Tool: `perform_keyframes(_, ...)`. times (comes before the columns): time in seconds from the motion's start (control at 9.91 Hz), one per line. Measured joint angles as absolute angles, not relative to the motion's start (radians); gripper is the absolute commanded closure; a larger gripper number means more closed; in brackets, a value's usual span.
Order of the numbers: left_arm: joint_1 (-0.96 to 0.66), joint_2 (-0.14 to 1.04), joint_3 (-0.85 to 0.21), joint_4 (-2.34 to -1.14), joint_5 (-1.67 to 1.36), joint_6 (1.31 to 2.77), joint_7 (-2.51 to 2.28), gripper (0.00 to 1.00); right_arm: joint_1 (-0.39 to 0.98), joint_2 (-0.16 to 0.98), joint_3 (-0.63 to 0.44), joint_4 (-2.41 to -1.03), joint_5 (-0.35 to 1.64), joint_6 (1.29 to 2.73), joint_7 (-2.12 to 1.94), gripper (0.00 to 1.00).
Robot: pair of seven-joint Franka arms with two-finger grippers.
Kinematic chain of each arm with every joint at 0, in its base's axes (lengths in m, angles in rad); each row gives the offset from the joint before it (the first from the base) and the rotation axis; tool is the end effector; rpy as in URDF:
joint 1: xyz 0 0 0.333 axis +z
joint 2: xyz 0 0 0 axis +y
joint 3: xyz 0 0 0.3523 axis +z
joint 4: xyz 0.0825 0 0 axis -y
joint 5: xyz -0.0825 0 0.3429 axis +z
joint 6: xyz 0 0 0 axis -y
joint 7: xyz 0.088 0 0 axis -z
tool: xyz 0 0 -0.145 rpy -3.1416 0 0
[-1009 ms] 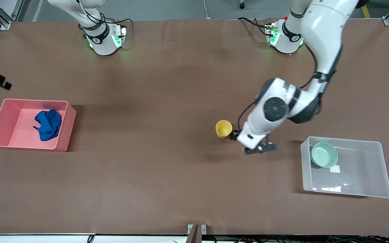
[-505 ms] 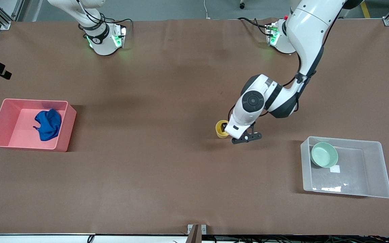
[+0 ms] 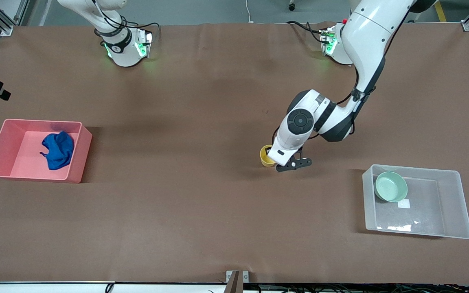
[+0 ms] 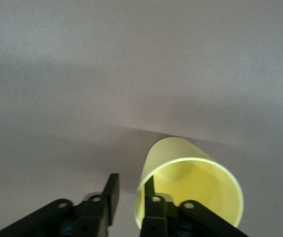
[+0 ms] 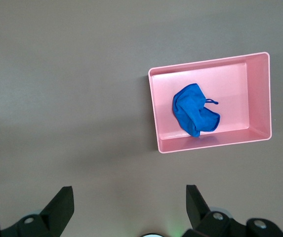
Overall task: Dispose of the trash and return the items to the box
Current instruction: 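Grasp the yellow cup with the left gripper and carry it to the clear box, then lower the yellow cup into the green bowl and open the left gripper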
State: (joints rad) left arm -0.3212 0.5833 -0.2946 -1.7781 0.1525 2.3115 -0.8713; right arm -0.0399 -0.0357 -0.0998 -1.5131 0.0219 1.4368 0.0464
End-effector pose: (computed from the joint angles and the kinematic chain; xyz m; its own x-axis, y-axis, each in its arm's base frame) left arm 0.5412 -0.3517 0.2598 0.9798 0.1935 -0.0506 0.1946 -0.9807 0.0183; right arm 0.4813 -0.0654 0.6536 0.9824 -0.1818 -0.0419 -0.1829 -0.9829 -0.0234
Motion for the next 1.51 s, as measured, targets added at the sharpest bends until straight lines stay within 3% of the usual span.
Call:
perform_keyframes(0.3, -0.279, 0.543, -0.292, -1.659, 0.153, 2.186, -0.84, 1.0, -0.04, -0.036, -0.099, -1.513, 0.021, 1.443, 0.046, 0.0)
perform_keyframes(0.61, -0.069, 0.45, -0.287, -1.53, 0.153, 1.993, -0.51, 1.0, -0.041, -0.034, -0.099, -1.513, 0.021, 1.464, 0.046, 0.0)
perform_keyframes(1.11, 0.317, 0.471, -0.28, -1.53, 0.154, 1.986, 0.152, 1.0, -0.042, -0.033, -0.098, -1.513, 0.021, 1.466, 0.045, 0.0)
perform_keyframes(1.51, 0.401, 0.578, -0.283, -1.543, 0.154, 1.992, 0.266, 0.99, -0.043, -0.033, -0.098, -1.511, 0.021, 1.466, 0.045, 0.0)
